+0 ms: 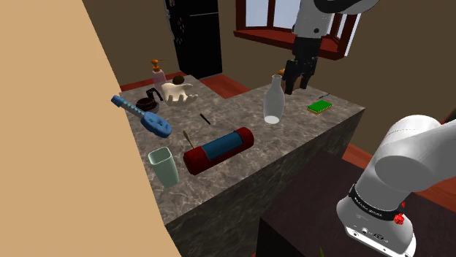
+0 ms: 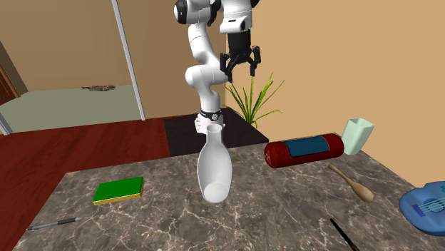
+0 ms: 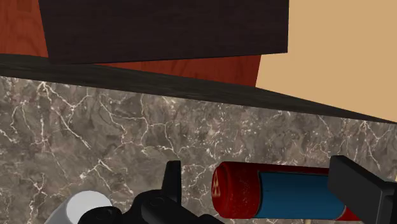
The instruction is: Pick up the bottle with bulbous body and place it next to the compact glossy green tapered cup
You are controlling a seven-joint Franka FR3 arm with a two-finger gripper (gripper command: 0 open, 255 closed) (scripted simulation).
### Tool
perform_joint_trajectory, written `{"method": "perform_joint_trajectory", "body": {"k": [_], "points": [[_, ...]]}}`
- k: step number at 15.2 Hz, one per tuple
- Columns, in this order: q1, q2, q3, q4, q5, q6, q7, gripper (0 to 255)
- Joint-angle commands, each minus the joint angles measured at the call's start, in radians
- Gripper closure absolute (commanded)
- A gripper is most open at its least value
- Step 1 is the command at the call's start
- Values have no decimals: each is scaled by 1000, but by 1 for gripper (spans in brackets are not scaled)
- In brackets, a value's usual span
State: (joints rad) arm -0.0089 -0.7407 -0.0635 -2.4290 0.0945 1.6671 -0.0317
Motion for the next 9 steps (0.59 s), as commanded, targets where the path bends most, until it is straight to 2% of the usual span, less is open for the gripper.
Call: {"method": "perform_joint_trajectory", "body": {"k": [1,9], "points": [[0,0,0,0,0,0,0,0],[-36,245,-82,124,-75,142,-107,0]]}}
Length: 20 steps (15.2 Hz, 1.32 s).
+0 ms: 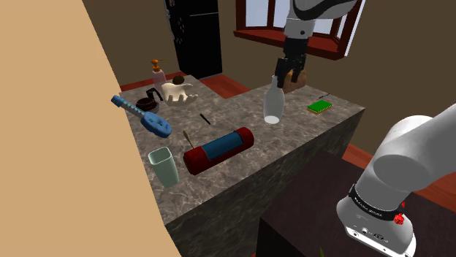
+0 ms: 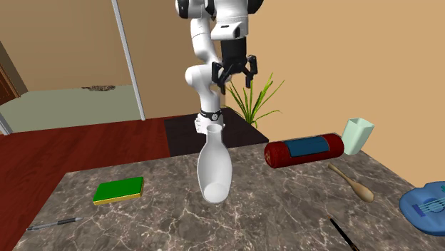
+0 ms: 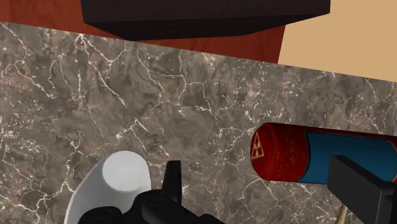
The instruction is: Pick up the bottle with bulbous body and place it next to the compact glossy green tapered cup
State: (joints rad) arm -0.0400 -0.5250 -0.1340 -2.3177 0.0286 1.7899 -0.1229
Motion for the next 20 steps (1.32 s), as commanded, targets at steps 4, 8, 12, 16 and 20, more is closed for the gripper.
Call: {"method": "perform_joint_trajectory", "body": {"k": [4,8,12,16,20], "points": [[-18,157,-49,101,-29,74,-65,0],[-31,288,-85,206,-35,115,-114,0],[-45,422,-116,329,-28,141,-164,0],[-54,492,-129,372,-18,174,-188,0],[-54,505,-129,334,-14,226,-191,0]]}}
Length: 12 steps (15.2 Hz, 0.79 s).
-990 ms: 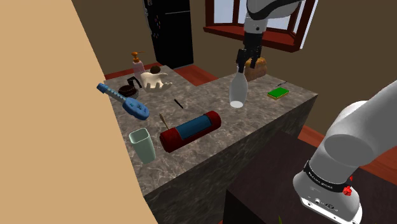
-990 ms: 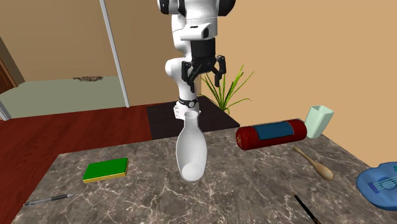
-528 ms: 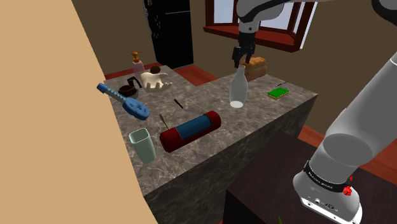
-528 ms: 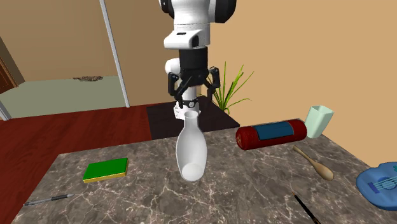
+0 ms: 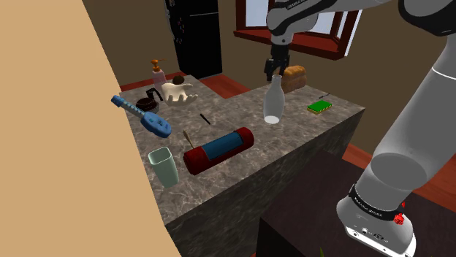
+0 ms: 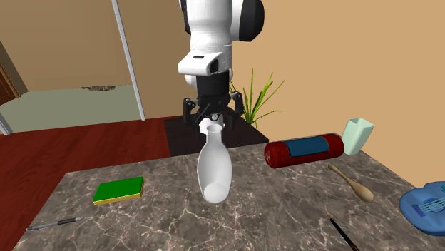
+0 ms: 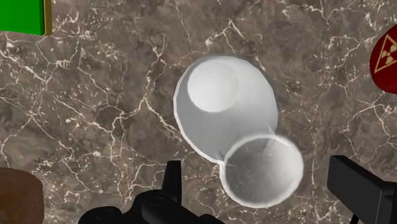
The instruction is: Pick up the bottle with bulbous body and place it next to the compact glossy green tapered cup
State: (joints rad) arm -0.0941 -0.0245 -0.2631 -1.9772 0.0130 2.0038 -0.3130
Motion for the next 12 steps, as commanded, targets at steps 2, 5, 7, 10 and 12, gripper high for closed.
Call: {"method": "perform_joint_trajectory", "body": {"k": [2,5,7,10,12], "points": [[0,11,0,-21,3,32,-2,0],[0,11,0,-21,3,32,-2,0],[0,11,0,-21,3,32,-2,0],[0,11,0,-21,3,32,-2,0],[0,11,0,-21,3,32,-2,255]]}}
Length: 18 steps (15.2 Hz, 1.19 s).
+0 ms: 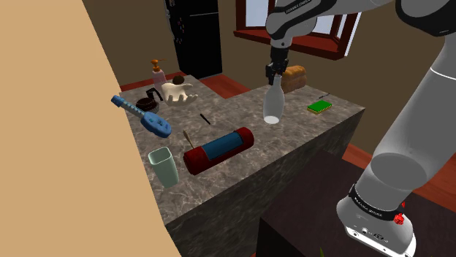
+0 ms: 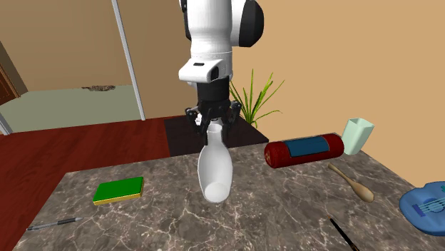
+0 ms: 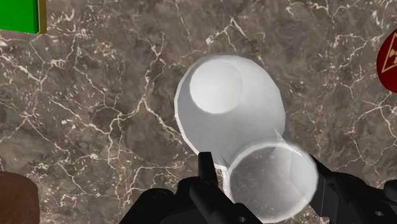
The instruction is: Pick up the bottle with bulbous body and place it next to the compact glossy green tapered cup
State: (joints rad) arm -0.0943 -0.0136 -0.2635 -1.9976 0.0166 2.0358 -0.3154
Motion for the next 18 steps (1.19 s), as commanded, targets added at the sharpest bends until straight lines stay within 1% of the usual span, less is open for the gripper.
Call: {"method": "perform_joint_trajectory", "body": {"k": [1,8,18], "points": [[0,0,0,0,0,0,0,255],[0,0,0,0,0,0,0,255],[1,-23,1,109,-7,-131,7,255]]}}
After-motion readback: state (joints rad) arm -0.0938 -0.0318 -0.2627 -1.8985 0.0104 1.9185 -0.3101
